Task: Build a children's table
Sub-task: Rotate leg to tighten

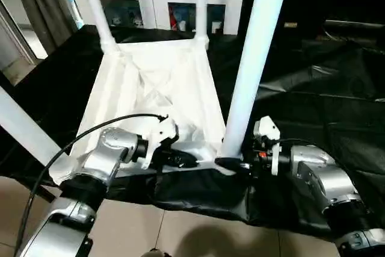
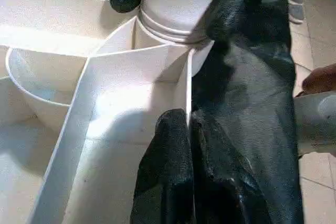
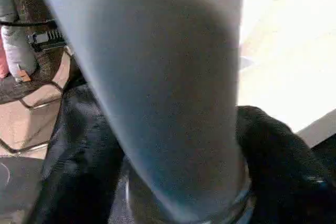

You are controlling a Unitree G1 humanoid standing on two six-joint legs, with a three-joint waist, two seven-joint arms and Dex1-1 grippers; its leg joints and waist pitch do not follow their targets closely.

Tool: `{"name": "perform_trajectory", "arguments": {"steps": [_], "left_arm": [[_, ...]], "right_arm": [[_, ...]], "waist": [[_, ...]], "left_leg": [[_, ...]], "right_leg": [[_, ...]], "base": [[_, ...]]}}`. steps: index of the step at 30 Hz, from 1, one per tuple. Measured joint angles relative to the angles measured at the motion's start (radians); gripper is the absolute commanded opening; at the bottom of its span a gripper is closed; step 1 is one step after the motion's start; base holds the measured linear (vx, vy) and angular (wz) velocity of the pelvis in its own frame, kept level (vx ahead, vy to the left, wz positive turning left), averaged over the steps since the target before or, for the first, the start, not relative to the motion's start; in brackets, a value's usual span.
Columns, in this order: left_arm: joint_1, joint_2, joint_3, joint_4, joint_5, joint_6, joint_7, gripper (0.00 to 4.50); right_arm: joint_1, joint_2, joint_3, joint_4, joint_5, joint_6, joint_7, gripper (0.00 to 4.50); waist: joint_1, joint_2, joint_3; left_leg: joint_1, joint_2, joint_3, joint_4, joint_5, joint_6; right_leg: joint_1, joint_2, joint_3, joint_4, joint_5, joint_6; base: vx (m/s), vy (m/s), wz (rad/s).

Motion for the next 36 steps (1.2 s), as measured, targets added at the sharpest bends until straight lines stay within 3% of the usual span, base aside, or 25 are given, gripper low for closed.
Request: {"name": "perform_trajectory", "arguments": {"steps": [3,11,15,17,24,25,28,31,33,36], "left_arm": [[0.007,0.000,0.000,-0.011,-0.001,0.002,0.000,0.00],[0.008,-0.028,0.004,-0.004,0.003,-0.003,0.044,0.00],[-0.038,-0.099,0.017,0.079,0.036,-0.029,0.220,0.00],[-0.058,-0.137,0.022,0.113,0.053,-0.030,0.293,0.00],[-0.085,-0.228,0.035,0.167,0.099,-0.027,0.481,0.00],[-0.085,-0.232,0.034,0.169,0.100,-0.027,0.485,0.00],[-0.085,-0.232,0.031,0.169,0.101,-0.029,0.478,0.00],[-0.085,-0.225,0.034,0.166,0.100,-0.029,0.440,0.00],[-0.082,-0.205,0.032,0.150,0.098,-0.027,0.397,0.00],[-0.062,-0.153,0.027,0.111,0.074,-0.026,0.299,0.00]], "right_arm": [[0.001,0.000,0.000,0.000,0.004,0.007,0.006,2.78],[0.021,0.018,-0.016,-0.009,0.003,-0.005,-0.043,2.60],[0.010,0.106,-0.089,0.049,-0.030,-0.034,-0.295,2.59],[-0.002,0.138,-0.108,0.069,-0.042,-0.036,-0.411,2.59],[-0.043,0.240,-0.146,0.126,-0.097,-0.053,-0.723,2.59],[-0.043,0.242,-0.149,0.132,-0.099,-0.061,-0.726,2.59],[-0.043,0.247,-0.164,0.133,-0.086,-0.059,-0.711,3.28],[-0.033,0.240,-0.166,0.116,-0.085,-0.057,-0.661,3.40],[-0.027,0.210,-0.152,0.100,-0.080,-0.049,-0.584,3.69],[-0.015,0.150,-0.108,0.067,-0.062,-0.035,-0.434,3.69]], "waist": [[0.000,-0.001,0.000],[0.002,0.000,0.000],[-0.010,-0.001,0.000],[-0.020,-0.001,0.000],[-0.028,0.006,-0.004],[-0.028,0.007,-0.005],[-0.029,0.007,-0.005],[-0.030,0.008,-0.005],[-0.029,0.008,-0.005],[-0.030,0.008,-0.005]], "left_leg": [[0.000,0.000,0.000,0.001,0.000,0.000],[0.000,0.000,0.000,0.002,0.000,0.000],[0.006,-0.001,0.001,0.002,0.000,0.000],[0.008,-0.002,0.000,0.001,0.000,-0.001],[0.011,-0.003,0.000,-0.001,0.000,0.000],[0.011,-0.004,0.000,-0.001,0.000,0.000],[0.010,-0.005,0.000,-0.001,0.000,0.000],[0.009,-0.005,0.000,-0.001,0.000,0.000],[0.009,-0.005,0.000,-0.001,0.000,0.000],[0.008,-0.003,0.000,-0.001,0.000,0.000]], "right_leg": [[0.000,0.000,0.001,0.001,0.000,0.000],[0.001,0.000,0.001,0.002,0.000,0.000],[0.004,0.000,0.004,0.004,0.000,0.000],[0.006,0.000,0.005,0.003,-0.003,0.006],[0.008,-0.001,0.005,-0.004,-0.004,0.007],[0.008,-0.001,0.005,-0.004,-0.004,0.007],[0.008,-0.002,0.006,-0.006,-0.004,0.007],[0.008,-0.002,0.006,-0.006,-0.004,0.007],[0.007,-0.002,0.005,-0.005,-0.003,0.007],[0.004,-0.001,0.004,-0.002,0.003,0.002]], "base": [[0.000,0.000,0.00],[0.000,0.000,0.00],[0.000,0.000,0.00],[0.000,0.000,0.00],[0.000,0.000,0.00],[0.000,0.000,0.00],[0.000,0.000,0.00],[0.000,0.000,0.00],[0.000,0.000,0.00],[0.000,0.000,0.00]]}}
